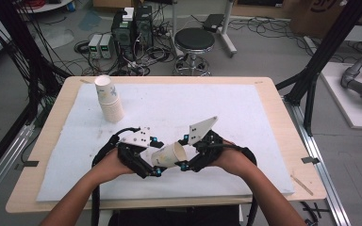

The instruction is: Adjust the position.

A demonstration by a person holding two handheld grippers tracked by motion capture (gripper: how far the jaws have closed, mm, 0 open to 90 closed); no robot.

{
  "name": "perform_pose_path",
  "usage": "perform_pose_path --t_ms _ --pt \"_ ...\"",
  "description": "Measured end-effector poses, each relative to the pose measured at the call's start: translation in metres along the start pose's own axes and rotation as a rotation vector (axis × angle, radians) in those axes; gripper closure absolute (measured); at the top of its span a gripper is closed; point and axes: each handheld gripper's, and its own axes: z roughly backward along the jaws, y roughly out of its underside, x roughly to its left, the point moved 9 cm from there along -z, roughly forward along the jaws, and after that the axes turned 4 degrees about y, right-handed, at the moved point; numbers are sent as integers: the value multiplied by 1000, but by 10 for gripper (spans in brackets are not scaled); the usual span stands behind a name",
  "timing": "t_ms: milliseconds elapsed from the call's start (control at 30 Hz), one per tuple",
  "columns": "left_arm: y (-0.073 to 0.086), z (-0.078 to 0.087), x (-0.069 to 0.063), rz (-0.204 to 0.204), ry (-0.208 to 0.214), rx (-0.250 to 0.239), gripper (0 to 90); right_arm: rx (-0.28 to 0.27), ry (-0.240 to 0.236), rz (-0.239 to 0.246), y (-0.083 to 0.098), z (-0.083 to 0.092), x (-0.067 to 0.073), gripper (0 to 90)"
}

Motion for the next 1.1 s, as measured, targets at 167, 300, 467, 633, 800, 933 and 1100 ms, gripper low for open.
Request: perform_pose_path --t_ms 167,300,467,633,800,933,1100 --pt "0 -4 1 -7 0 23 176 53 2 28 -3 -3 0 312" --pt "2 -7 1 -10 0 52 184 102 3 57 -4 -7 0 313" --pt "5 -11 1 -14 8 77 201 148 -6 76 -4 -11 2 312" --pt "7 -15 0 -17 27 101 230 169 -9 91 -6 -14 3 312" --pt "8 -18 0 -25 41 114 265 180 -16 101 -5 -15 5 310" --pt "8 -20 -2 -27 54 111 316 191 -22 115 -4 -17 6 310" --pt "9 -23 -3 -28 58 113 337 202 -31 118 -3 -18 6 303"
